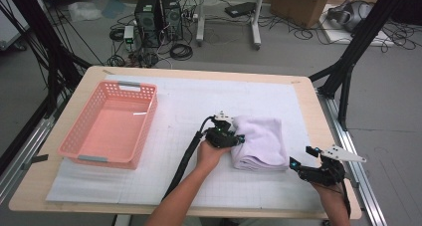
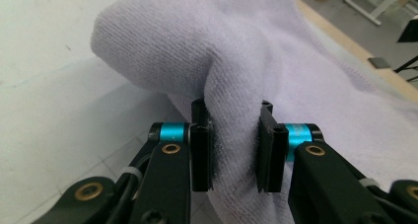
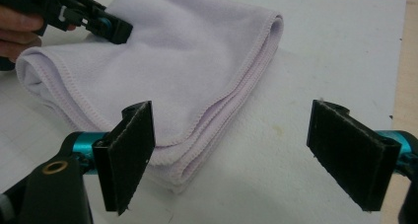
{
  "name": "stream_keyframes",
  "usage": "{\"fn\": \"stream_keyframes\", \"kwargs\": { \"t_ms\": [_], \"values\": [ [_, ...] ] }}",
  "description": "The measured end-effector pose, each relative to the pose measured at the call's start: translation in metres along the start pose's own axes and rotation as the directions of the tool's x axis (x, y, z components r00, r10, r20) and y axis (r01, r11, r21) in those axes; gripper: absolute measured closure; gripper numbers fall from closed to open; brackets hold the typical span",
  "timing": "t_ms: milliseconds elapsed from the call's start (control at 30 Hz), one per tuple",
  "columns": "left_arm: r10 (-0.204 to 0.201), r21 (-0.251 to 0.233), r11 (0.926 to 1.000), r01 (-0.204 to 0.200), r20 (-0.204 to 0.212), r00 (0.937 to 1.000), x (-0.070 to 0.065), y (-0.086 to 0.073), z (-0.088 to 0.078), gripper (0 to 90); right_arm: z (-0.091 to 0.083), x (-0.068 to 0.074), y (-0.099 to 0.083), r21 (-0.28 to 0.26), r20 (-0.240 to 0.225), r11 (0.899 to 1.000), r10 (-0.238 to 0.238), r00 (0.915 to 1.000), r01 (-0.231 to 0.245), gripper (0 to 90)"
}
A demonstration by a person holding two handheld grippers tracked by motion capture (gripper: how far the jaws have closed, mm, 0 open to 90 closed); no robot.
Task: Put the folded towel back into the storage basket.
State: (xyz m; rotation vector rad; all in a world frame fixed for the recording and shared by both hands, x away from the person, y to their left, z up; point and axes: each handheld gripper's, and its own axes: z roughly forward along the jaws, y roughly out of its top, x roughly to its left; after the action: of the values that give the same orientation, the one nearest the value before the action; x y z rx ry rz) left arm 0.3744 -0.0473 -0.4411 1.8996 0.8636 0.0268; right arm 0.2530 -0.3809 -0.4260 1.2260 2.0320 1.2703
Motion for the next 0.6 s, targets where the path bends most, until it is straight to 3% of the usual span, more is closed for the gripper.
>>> {"fn": "stream_keyframes", "kwargs": {
  "t_ms": [167, 333, 500, 600],
  "values": [
    [0.052, -0.034, 0.9981, -0.051, 0.047, 0.9975, -0.003, 0.003, -0.01, 73.2, -0.001, -0.001, 0.0, -0.002, -0.003, 1.0, 0.002, 1.0, -0.002, 17.5],
    [0.079, -0.065, 0.9951, -0.074, 0.07, 0.9945, 0.001, 0.004, -0.023, 73.5, -0.001, -0.002, 0.001, -0.005, -0.004, 1.0, 0.002, 1.0, -0.002, 17.5],
    [0.128, -0.093, 0.9883, -0.121, 0.072, 0.9891, 0.004, 0.004, -0.038, 73.5, 0.0, -0.003, 0.0, -0.005, -0.006, 1.0, 0.007, 1.0, -0.007, 17.5],
    [0.13, -0.109, 0.9865, -0.122, 0.069, 0.9891, 0.008, 0.004, -0.046, 73.6, -0.001, -0.001, 0.002, -0.009, -0.011, 1.0, 0.004, 0.9999, -0.005, 17.5]
  ]
}}
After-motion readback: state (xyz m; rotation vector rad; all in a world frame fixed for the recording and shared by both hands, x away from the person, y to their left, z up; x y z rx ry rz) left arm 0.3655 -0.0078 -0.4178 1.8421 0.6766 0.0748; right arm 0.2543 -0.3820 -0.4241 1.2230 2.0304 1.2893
